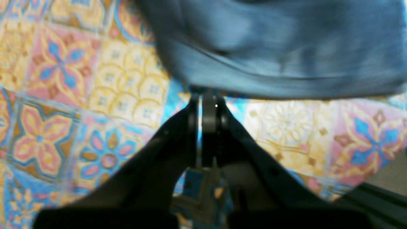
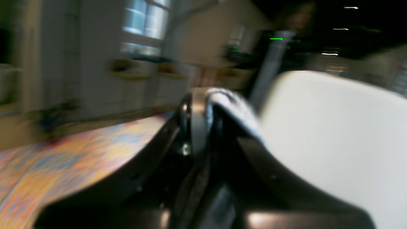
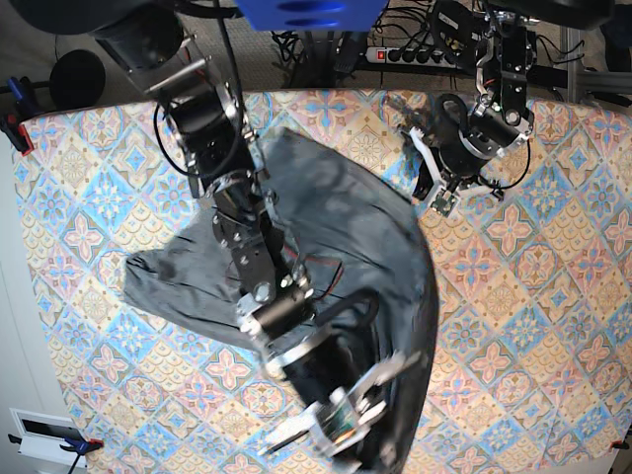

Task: Layout the t-shirt on the table in an organized manner, then fold the t-shirt properly
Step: 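Lower the shirt with the right gripper onto the table, left gripper releasing, then grasp the bunched grey shirt's other end with the left gripper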

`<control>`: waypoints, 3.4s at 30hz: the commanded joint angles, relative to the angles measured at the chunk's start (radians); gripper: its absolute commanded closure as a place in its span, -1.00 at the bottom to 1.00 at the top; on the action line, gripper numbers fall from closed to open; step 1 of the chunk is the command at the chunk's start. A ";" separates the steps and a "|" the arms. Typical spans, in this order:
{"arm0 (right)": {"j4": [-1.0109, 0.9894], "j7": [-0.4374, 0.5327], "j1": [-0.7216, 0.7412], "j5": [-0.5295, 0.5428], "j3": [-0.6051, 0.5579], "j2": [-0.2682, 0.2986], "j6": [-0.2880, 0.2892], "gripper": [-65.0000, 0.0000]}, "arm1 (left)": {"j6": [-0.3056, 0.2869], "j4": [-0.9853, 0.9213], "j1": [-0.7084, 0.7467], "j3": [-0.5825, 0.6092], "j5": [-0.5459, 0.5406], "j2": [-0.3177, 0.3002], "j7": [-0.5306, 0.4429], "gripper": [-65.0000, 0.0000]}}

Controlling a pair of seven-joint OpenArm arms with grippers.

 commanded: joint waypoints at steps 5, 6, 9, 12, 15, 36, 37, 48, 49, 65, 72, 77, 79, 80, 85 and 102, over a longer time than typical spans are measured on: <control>-0.040 0.052 0.136 0.068 0.309 -0.010 -0.081 1.00 | -0.002 -0.033 -0.002 0.003 -0.017 0.035 -0.026 0.93; -0.060 0.052 0.133 0.093 0.345 -0.010 -0.081 1.00 | -0.002 -0.056 -0.003 0.020 -0.017 0.040 -0.024 0.91; -0.057 0.060 0.130 0.133 0.355 -0.010 -0.081 1.00 | -0.002 -0.128 -0.010 0.086 -0.006 0.046 -0.023 0.71; -0.036 0.063 0.086 0.138 0.358 0.079 -0.081 1.00 | -0.002 -0.195 -0.010 0.137 -0.006 0.046 -0.023 0.42; 0.029 0.065 -0.014 0.138 0.357 0.128 -0.081 1.00 | -0.002 -0.235 -0.011 0.151 -0.008 0.033 -0.029 0.16; 0.251 0.190 -0.666 0.136 0.357 0.249 -0.081 1.00 | -0.002 -0.306 -0.548 0.316 0.264 -0.111 -0.023 -0.47; 0.261 0.190 -0.686 0.136 0.357 0.249 -0.081 1.00 | -0.002 -0.378 -0.608 0.344 0.277 -0.108 -0.023 -0.51; 0.287 0.192 -0.809 0.134 0.355 0.249 -0.081 1.00 | -0.008 -1.194 -1.042 0.384 0.204 0.009 -0.171 -0.54; 0.287 0.192 -0.812 0.134 0.355 0.249 -0.081 1.00 | -0.008 -1.213 -1.062 0.384 0.199 0.017 -0.176 -0.54; 0.296 0.192 -0.841 0.134 0.352 0.249 -0.081 1.00 | -0.005 -1.483 -1.116 0.385 0.201 0.116 -0.346 -0.54; 0.300 0.235 -0.876 0.134 0.320 0.249 -0.081 1.00 | -0.001 -1.573 -1.116 0.385 0.204 0.115 -0.497 -0.54; 0.302 0.260 -0.876 0.134 0.263 0.249 -0.081 1.00 | 0.044 -1.572 -1.116 0.385 0.228 0.110 -0.558 -0.54; 0.300 0.261 -0.878 0.134 0.262 0.249 -0.081 1.00 | 0.091 -1.575 -1.110 0.387 0.271 0.115 -0.598 -0.54; 0.300 0.261 -0.882 0.134 0.262 0.249 -0.081 1.00 | 0.107 -1.576 -1.108 0.387 0.291 0.118 -0.616 -0.54; 0.300 0.261 -0.895 0.134 0.263 0.249 -0.081 1.00 | 0.096 -1.581 -1.064 0.431 0.383 0.147 -0.630 -0.19; 0.294 0.261 -0.887 0.134 0.268 0.314 -0.081 1.00 | 0.217 -1.151 -0.827 0.436 0.345 0.044 -0.626 1.00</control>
